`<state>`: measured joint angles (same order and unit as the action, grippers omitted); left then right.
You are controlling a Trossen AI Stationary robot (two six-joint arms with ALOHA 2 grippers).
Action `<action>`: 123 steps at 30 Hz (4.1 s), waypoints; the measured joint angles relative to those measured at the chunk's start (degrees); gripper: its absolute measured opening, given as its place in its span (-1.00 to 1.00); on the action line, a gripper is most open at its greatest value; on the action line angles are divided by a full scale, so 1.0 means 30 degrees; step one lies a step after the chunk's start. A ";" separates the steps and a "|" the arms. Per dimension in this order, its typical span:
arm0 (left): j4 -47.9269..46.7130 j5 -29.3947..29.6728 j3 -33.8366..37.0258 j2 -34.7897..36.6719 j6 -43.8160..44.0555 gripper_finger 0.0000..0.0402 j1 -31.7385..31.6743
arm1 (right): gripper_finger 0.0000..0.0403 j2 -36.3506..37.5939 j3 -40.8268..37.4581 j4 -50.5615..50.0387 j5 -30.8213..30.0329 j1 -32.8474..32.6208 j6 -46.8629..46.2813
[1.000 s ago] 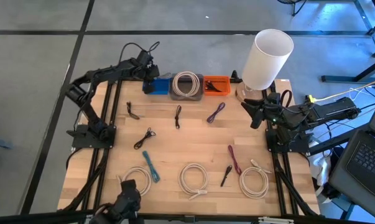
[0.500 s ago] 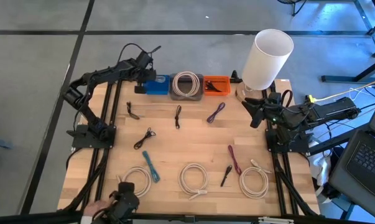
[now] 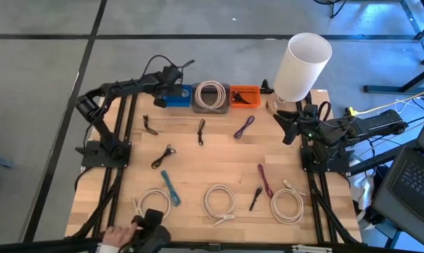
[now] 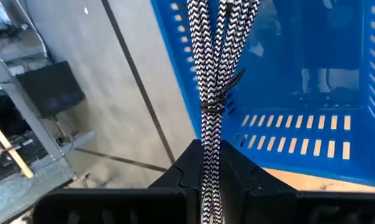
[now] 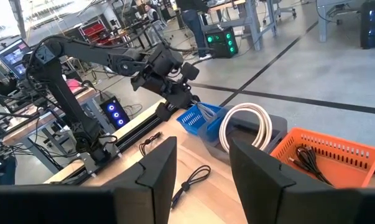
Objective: Pick & Place USB Port
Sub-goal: Put the black white charger cable into the blue bin, then put the black charger cable into the orange bin
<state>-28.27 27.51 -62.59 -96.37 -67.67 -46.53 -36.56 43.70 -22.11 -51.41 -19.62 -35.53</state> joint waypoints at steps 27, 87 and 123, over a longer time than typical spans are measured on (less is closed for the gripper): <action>-0.4999 -0.0590 -0.5202 -0.4773 0.5488 -0.88 -0.0027 | -0.26 -0.0007 0.0007 -0.0196 0.1140 0.0000 0.0378; -1.1514 -1.4189 0.3939 0.4887 2.2229 -0.16 1.0193 | -0.26 -0.0029 0.0007 -0.0197 0.1643 -0.0007 -0.0575; -0.6928 -1.0851 0.5457 0.3144 2.4840 -0.16 1.2125 | -0.26 -0.0022 0.0007 -0.0146 0.1708 -0.0005 -0.0583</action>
<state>-49.05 -5.04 -46.22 -86.94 6.85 -10.15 -36.62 43.72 -22.55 -46.28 -19.63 -37.28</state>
